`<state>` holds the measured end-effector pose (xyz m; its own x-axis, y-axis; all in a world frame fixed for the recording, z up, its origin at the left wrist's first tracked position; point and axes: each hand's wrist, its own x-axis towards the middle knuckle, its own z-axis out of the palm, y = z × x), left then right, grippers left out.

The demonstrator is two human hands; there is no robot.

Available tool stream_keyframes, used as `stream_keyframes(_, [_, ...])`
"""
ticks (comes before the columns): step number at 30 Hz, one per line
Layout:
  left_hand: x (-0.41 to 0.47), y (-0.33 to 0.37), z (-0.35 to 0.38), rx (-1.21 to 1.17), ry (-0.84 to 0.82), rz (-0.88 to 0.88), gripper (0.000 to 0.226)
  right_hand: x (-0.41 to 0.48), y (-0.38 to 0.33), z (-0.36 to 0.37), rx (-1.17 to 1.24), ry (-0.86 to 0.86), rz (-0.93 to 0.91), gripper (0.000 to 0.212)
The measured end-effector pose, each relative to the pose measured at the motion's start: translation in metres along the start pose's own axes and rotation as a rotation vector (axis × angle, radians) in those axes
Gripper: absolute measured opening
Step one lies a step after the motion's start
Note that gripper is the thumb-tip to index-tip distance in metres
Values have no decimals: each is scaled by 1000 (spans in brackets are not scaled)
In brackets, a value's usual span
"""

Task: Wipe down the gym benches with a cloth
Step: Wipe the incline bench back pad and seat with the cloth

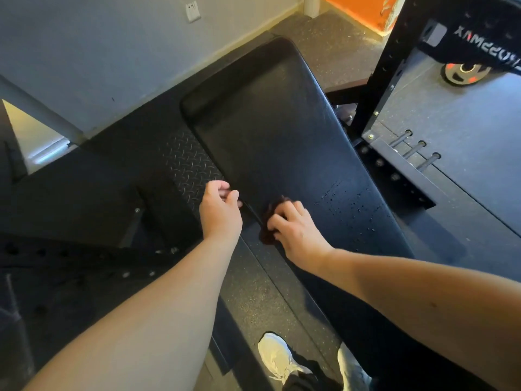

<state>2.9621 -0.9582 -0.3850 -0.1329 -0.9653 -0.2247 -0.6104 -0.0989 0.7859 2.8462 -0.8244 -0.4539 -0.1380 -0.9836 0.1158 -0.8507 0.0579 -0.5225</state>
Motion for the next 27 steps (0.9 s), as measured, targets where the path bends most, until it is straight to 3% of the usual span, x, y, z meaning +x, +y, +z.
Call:
stream_keyframes(3, [8,3,-5,41,-12,-20,13,78,-19,-18,-3,114,39,25])
stream_keyframes(5, [12,5,-9,-10,-35,-66,17,116,-27,-32,-30,95,-8,26])
stream_keyframes(8, [19,4,-13,-75,-26,-106,20,124,-24,-40,-54,48,-78,22])
stream_keyframes(15, [16,8,-8,-297,-66,-195,20,154,-37,-45,-14,158,-68,17])
stream_keyframes(20, [17,9,-5,-54,-26,-87,23,204,-63,-52,-33,229,-9,27])
stream_keyframes(27, [6,-1,-3,-222,-96,-208,18,144,-34,-23,-10,264,-26,20])
